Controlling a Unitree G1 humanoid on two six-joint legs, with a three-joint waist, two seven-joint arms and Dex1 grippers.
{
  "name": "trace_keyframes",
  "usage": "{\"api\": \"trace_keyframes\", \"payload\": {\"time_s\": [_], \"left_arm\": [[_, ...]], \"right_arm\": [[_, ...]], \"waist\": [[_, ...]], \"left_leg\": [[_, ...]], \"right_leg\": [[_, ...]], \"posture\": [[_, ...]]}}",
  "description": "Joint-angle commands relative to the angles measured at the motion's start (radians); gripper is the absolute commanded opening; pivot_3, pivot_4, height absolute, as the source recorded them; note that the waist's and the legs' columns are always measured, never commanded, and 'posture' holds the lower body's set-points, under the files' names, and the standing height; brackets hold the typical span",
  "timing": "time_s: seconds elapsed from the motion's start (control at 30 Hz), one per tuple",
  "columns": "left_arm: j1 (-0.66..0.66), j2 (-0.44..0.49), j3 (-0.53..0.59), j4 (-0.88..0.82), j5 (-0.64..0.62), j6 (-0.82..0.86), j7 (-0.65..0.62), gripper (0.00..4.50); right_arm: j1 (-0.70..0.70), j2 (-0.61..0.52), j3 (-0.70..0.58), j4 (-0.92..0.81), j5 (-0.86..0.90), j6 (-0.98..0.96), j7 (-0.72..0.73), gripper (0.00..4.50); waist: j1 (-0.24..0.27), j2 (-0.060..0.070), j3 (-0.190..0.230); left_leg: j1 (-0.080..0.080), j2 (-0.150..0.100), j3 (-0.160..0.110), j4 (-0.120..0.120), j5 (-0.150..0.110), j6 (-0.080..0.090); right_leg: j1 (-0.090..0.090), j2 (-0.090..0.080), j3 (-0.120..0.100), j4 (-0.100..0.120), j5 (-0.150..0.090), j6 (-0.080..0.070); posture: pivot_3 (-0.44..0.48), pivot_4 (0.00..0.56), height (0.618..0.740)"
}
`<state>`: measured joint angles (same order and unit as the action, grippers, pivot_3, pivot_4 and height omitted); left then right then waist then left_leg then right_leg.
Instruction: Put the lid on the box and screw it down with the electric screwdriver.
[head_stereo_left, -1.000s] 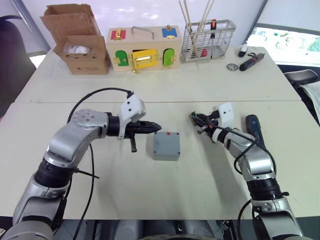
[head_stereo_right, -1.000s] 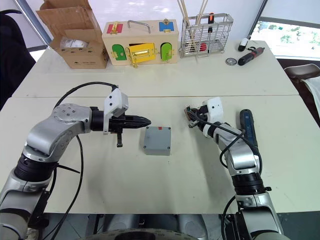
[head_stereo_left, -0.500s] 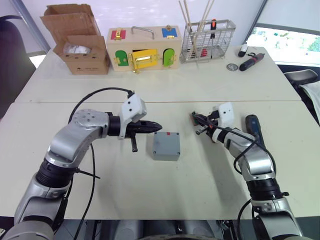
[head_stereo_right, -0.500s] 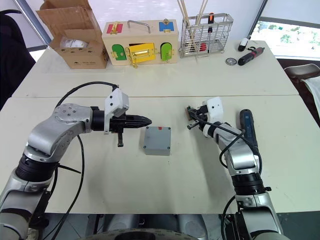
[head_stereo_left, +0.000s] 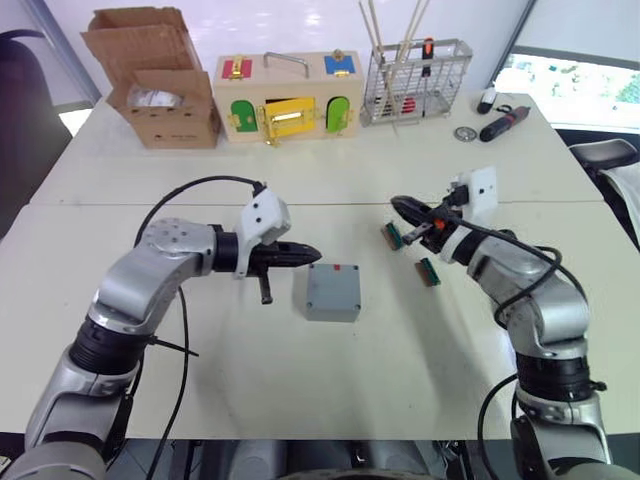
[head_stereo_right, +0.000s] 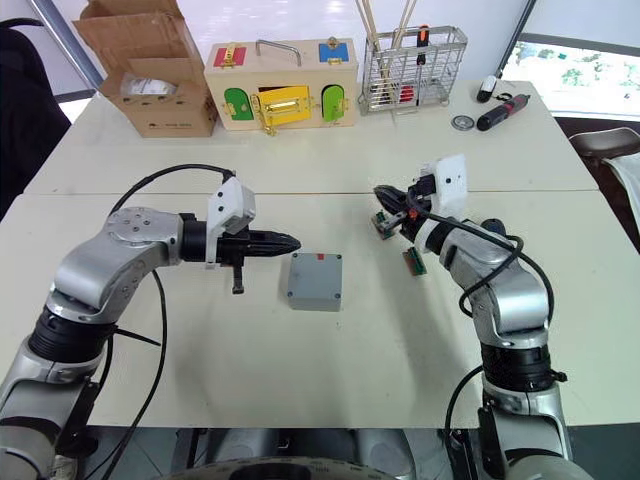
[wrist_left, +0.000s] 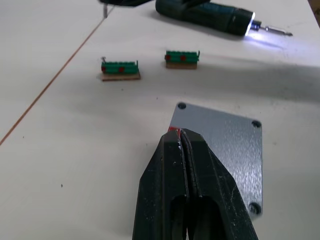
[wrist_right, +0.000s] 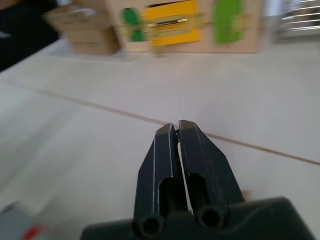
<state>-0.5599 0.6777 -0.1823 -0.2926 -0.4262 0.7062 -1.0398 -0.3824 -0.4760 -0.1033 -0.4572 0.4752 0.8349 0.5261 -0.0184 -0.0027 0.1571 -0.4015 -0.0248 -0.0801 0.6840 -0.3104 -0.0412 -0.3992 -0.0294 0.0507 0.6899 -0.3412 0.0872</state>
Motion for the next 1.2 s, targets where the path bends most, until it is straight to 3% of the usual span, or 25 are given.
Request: {"api": "trace_keyframes", "payload": {"time_s": [0.03, 0.3, 1.2], "left_arm": [[0.013, 0.064, 0.031, -0.024, -0.020, -0.020, -0.063, 0.00], [0.033, 0.176, 0.035, -0.047, -0.039, -0.038, -0.171, 0.00], [0.034, 0.123, 0.021, -0.053, -0.036, -0.024, -0.111, 0.00]], "right_arm": [[0.046, -0.049, 0.008, -0.161, 0.121, 0.103, 0.049, 0.03], [0.098, -0.037, 0.111, -0.173, 0.104, 0.076, 0.021, 0.03], [0.124, -0.058, 0.172, -0.093, 0.028, -0.011, 0.023, 0.03]], "waist": [[0.000, 0.000, 0.000], [0.003, 0.000, 0.000], [0.002, 0.000, 0.000]], "left_leg": [[0.000, 0.000, -0.001, 0.000, -0.001, 0.001], [0.000, 0.000, -0.001, 0.000, -0.003, 0.005], [0.000, 0.000, -0.001, 0.000, -0.003, 0.005]], "right_leg": [[0.000, 0.000, 0.000, 0.000, 0.000, 0.000], [0.001, 0.000, -0.001, -0.001, 0.000, 0.000], [0.001, 0.000, -0.001, -0.001, 0.000, 0.000]], "posture": [[0.000, 0.150, 0.740], [0.000, 0.150, 0.740], [0.000, 0.150, 0.740]]}}
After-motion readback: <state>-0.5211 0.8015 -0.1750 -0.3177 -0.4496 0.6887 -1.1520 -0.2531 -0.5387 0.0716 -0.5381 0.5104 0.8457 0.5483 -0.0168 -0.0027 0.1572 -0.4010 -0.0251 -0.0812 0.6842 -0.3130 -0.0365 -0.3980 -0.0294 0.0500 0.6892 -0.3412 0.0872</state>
